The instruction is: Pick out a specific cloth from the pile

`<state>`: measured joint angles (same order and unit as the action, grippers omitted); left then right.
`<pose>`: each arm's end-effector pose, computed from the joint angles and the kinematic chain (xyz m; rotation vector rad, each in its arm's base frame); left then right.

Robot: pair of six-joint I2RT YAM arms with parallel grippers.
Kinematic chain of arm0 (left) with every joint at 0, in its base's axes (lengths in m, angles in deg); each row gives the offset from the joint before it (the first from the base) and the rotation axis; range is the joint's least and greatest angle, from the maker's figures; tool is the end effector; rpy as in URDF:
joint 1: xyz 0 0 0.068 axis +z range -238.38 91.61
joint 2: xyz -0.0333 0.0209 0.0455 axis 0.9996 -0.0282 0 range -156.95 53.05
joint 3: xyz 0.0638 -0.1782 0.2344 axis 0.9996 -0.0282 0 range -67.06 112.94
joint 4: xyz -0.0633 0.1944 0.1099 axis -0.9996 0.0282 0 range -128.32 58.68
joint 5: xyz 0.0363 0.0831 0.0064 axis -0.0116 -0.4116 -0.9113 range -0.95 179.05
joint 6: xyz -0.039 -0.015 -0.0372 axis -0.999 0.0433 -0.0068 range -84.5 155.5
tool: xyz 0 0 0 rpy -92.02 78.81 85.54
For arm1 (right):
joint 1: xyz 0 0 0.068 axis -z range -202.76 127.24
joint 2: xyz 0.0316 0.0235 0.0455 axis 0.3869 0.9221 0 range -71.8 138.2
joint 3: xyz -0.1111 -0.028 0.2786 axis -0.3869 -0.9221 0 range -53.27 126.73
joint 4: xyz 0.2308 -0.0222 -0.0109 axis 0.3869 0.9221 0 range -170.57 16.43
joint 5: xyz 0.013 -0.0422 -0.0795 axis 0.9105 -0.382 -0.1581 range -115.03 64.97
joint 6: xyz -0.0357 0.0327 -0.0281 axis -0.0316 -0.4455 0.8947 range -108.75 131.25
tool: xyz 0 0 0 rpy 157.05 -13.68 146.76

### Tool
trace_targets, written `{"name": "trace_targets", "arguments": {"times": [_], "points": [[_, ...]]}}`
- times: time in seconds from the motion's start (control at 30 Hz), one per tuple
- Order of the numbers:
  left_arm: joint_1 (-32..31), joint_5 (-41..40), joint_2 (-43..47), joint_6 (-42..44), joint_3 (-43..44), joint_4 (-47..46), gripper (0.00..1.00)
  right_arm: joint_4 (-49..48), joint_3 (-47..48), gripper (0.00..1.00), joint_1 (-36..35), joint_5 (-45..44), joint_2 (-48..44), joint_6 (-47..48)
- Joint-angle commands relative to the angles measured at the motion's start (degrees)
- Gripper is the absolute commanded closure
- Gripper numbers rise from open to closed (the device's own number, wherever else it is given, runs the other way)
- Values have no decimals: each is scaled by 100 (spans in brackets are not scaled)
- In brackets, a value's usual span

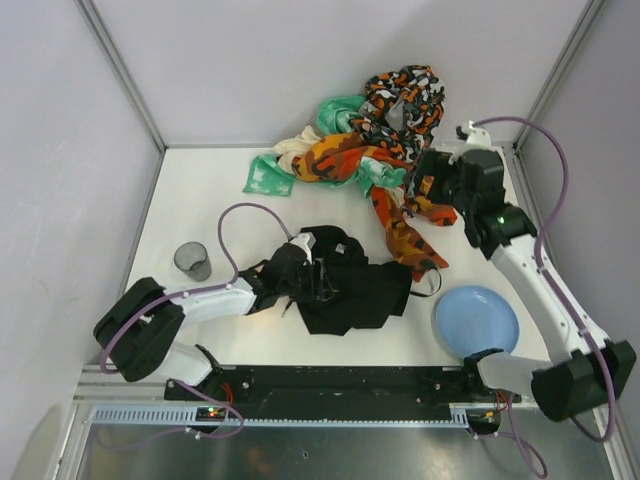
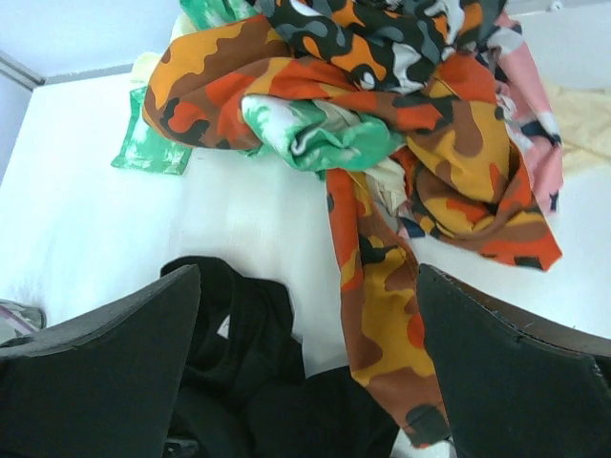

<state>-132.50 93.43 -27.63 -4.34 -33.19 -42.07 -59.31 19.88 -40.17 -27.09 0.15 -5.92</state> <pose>0.1733 -0.1723 0.2116 0.1330 2.4639 -0.7864 0.2361 0.0726 0.4182 0.0203 1.9380 0.3695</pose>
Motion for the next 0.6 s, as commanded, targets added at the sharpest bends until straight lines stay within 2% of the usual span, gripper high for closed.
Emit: {"name": "trace_targets", "arguments": {"times": [0.0, 0.03, 0.07, 0.13, 0.27, 0.37, 0.5, 0.57], "points": [[-125, -400, 68, 216, 563, 428, 20, -499, -947, 1, -24, -626, -878, -622], [-142, -507, 227, 333, 636, 476, 10, -609, -1261, 1, -20, -671, -1070, -674], [-150, -618, 474, 449, 708, 531, 5, -642, -1466, 1, -10, -716, -1293, -740], [-156, -1059, 1129, 615, 845, 713, 2, -599, -1858, 1, 20, -850, -1691, -769], [-160, -1978, 2663, 896, 834, 936, 0, -681, -2736, 1, 65, -1516, -2534, -606], [-156, -3022, 3644, 889, 731, 1363, 0, -752, -3333, 1, 210, -1709, -3161, -541], [-153, -4478, 4227, 697, 642, 2227, 0, -490, -3676, 1, 394, -1910, -3626, -645], [-144, -4808, 4293, 556, 521, 2519, 0, -367, -3748, 1, 409, -2041, -3731, -677]]}}
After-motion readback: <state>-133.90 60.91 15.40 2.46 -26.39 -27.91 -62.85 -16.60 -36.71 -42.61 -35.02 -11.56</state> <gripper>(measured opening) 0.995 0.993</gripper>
